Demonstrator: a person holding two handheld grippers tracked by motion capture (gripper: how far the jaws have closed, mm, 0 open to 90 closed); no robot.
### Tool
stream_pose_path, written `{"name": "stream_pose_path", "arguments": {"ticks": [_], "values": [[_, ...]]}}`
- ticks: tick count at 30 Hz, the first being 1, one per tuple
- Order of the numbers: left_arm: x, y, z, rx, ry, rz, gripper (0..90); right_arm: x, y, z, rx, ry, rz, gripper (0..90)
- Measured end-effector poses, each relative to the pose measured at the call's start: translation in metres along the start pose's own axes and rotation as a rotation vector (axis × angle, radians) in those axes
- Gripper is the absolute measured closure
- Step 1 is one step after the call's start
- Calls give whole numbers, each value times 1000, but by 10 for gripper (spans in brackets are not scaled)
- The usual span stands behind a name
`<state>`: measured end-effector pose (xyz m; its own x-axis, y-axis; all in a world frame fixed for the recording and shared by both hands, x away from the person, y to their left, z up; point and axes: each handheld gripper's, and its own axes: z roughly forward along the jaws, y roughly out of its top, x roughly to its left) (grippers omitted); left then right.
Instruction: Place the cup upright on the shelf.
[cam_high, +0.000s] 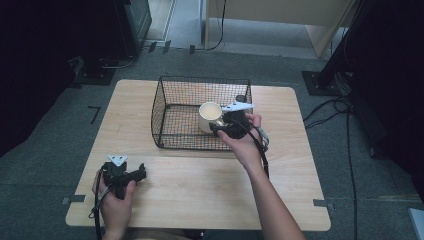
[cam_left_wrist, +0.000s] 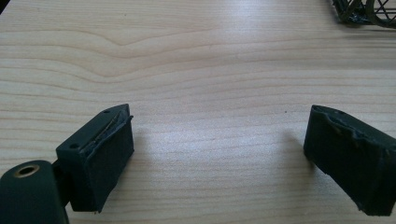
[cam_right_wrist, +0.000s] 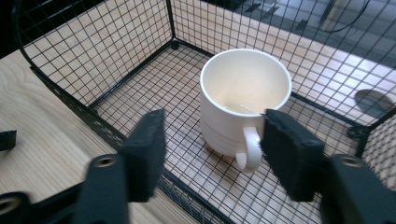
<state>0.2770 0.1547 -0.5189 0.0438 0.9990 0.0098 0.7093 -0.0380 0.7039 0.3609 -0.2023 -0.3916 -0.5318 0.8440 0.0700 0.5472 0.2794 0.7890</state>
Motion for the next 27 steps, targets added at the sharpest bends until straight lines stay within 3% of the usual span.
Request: {"name": "stream_pose_path", "arguments": {"ticks": [2,3,5,9,18,27], "values": [[0,0,0,-2,0,-3,86,1,-2,-6,-12,3,-2,267],[0,0,0,-2,1,-1,87,2,-5,-12,-24,14,-3,180],[0,0,0,-3,0,-1,86,1,-8,-19,-46,12,3,145],[0,0,0,-3,1,-1,86,0,-14,-34,-83,8,30,142],[0,0,0,-2,0,-1,87,-6,-30,-61,-118,-16,35,143],[0,0,0,-3,1,-1,86,-20,-51,-76,-124,-53,61,145]]}}
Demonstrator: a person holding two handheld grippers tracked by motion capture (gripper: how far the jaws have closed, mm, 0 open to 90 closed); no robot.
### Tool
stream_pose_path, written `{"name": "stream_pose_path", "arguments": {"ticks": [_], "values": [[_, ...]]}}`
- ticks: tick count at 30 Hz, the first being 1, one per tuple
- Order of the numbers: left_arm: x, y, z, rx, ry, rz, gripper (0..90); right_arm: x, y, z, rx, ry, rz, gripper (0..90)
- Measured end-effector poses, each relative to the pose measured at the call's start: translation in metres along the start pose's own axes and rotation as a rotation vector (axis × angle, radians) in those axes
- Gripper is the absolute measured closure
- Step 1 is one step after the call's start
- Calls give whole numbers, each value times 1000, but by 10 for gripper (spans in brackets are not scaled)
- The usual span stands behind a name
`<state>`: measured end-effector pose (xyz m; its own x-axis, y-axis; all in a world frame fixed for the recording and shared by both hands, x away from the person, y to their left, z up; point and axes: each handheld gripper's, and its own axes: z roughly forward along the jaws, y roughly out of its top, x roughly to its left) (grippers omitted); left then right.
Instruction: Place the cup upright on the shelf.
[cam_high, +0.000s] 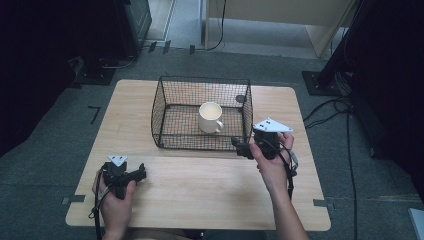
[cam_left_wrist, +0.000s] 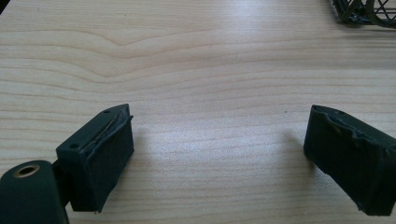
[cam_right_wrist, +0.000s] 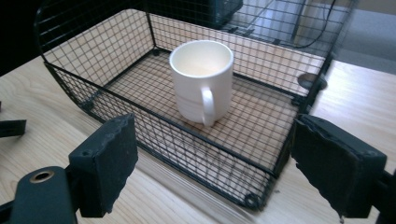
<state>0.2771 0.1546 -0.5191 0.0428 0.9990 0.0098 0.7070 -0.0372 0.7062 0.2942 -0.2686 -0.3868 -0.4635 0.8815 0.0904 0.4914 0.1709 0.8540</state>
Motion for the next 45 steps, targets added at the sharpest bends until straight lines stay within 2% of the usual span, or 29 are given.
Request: {"name": "stream_pose_path", "arguments": {"ticks": [15,21,27,45], "values": [[0,0,0,4,0,3,87,-33,-41,-24,5,-73,85,151],[0,0,0,3,0,3,86,-42,-54,-28,27,-101,98,154],[-1,0,0,4,-2,1,87,-55,-71,-33,39,-126,141,152],[-1,0,0,3,-1,1,87,-82,-112,-42,72,-193,215,151]]}}
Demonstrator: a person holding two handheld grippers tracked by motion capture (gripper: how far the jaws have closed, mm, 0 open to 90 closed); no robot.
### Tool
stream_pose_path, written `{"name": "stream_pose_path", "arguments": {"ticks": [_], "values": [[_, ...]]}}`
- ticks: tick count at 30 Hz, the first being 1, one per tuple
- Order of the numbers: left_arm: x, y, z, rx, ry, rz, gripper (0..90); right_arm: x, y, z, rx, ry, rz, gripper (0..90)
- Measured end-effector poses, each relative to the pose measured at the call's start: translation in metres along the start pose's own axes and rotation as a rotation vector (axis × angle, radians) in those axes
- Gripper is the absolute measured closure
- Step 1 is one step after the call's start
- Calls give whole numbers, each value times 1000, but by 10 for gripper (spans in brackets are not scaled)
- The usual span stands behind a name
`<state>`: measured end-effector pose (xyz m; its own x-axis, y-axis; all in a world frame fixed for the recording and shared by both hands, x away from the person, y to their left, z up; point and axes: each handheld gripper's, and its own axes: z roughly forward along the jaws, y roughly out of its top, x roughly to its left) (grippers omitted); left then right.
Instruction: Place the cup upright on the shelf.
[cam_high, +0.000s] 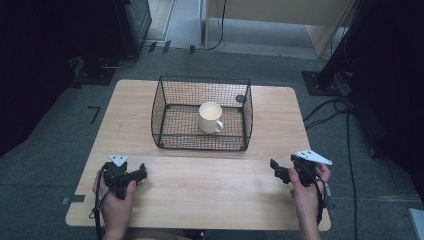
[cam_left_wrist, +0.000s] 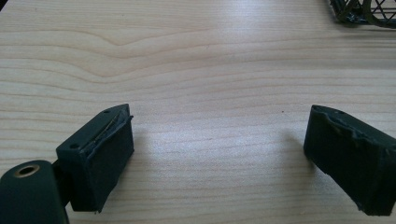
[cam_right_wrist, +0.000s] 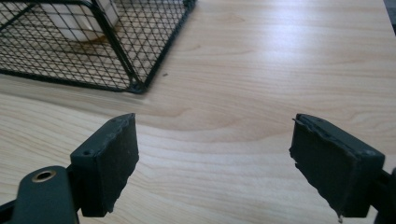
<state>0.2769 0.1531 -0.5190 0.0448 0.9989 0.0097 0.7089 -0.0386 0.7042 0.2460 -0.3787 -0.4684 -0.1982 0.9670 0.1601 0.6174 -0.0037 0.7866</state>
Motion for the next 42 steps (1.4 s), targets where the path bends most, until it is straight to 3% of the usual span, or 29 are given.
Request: {"name": "stream_pose_path", "arguments": {"ticks": [16,27,31,35,36,42], "values": [[0,0,0,0,0,0,87,-27,-31,2,48,-63,45,150],[0,0,0,0,0,0,87,-39,-52,1,109,-126,42,147],[0,0,0,0,0,0,87,-41,-56,1,111,-128,51,146],[0,0,0,0,0,0,87,-41,-60,0,101,-140,25,132],[0,0,0,0,0,0,87,-38,-64,3,91,-178,-22,94],[-1,0,0,2,0,2,87,-38,-62,6,115,-182,-19,6]]}}
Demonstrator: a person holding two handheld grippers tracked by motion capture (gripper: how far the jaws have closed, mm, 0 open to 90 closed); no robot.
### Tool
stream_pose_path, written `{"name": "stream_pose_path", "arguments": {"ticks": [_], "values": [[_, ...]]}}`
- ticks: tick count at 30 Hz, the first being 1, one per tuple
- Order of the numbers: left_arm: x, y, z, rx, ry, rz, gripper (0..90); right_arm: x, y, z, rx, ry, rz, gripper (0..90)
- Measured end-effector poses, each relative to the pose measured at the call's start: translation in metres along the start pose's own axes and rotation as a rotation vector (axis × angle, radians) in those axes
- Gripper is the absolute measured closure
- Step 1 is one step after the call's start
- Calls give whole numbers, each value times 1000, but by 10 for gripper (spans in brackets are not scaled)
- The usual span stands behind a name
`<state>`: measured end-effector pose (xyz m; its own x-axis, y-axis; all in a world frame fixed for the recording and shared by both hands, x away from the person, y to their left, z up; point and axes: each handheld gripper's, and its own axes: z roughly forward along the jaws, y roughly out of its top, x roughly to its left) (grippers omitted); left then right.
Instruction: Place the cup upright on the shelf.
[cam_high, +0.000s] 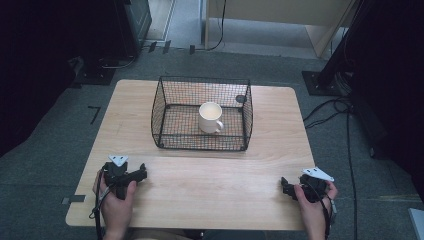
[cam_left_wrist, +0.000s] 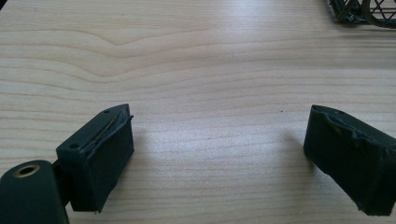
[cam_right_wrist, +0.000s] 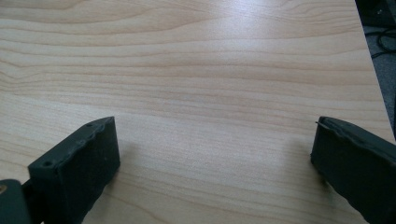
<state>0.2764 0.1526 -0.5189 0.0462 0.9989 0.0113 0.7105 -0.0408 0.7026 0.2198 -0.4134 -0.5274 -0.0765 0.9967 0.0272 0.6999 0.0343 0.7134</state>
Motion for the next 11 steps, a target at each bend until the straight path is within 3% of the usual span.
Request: {"name": "stream_pose_path", "arguments": {"ticks": [11], "values": [[0,0,0,-1,-1,2,87,0,0,0,2,-2,3,5]]}}
